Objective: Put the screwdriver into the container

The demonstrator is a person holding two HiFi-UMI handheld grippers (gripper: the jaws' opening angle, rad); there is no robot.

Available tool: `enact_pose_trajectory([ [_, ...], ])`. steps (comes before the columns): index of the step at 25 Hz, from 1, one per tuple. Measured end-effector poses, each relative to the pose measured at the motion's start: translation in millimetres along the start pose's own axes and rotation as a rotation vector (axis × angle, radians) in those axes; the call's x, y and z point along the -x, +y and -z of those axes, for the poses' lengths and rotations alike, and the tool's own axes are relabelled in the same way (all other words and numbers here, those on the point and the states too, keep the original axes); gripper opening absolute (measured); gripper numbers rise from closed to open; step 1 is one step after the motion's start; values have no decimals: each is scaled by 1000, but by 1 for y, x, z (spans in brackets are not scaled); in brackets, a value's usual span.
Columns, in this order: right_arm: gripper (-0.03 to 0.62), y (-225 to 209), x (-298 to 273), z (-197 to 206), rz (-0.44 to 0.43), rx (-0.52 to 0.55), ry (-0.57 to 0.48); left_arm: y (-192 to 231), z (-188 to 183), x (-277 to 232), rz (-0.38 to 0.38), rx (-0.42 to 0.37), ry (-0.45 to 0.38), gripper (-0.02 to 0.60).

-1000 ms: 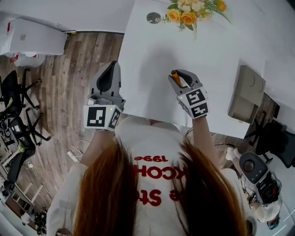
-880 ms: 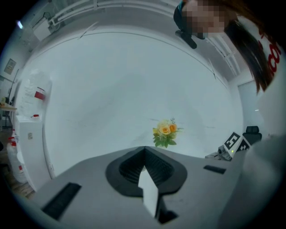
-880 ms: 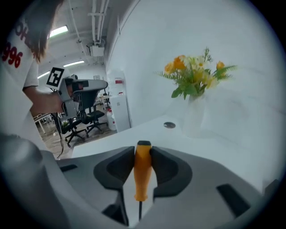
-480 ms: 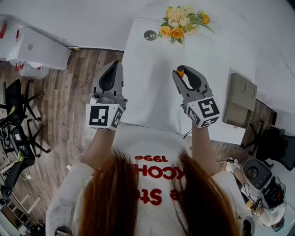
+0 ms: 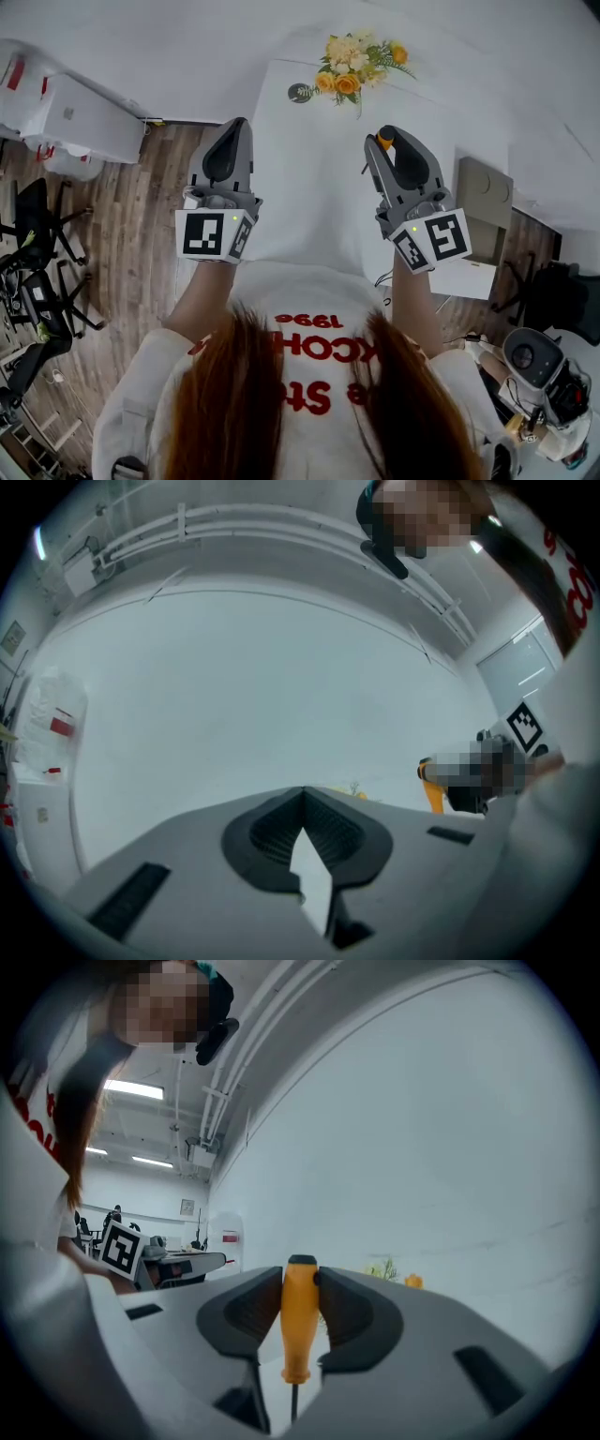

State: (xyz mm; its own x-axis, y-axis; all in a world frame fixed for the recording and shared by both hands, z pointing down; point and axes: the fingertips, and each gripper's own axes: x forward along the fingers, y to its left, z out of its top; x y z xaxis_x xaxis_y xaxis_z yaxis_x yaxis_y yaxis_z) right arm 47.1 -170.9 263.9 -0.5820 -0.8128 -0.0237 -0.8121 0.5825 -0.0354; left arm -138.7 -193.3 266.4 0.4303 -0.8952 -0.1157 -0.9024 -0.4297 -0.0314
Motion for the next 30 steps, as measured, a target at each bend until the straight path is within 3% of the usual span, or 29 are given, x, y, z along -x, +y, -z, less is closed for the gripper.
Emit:
enact_pose_trajectory([
  [8, 121, 3, 6, -15, 7, -5, -43, -4, -4, 0, 15, -3, -6, 6],
  [14, 121, -2, 26, -22, 64, -7, -56, -24, -3, -6, 79, 10, -2, 6],
  [22, 121, -21, 74, -31, 213, 2, -57, -78, 0, -30, 246, 51, -4, 6],
  [30, 121, -35, 143, -24, 423, -12, -42, -152, 11, -47, 462, 100, 9, 6],
])
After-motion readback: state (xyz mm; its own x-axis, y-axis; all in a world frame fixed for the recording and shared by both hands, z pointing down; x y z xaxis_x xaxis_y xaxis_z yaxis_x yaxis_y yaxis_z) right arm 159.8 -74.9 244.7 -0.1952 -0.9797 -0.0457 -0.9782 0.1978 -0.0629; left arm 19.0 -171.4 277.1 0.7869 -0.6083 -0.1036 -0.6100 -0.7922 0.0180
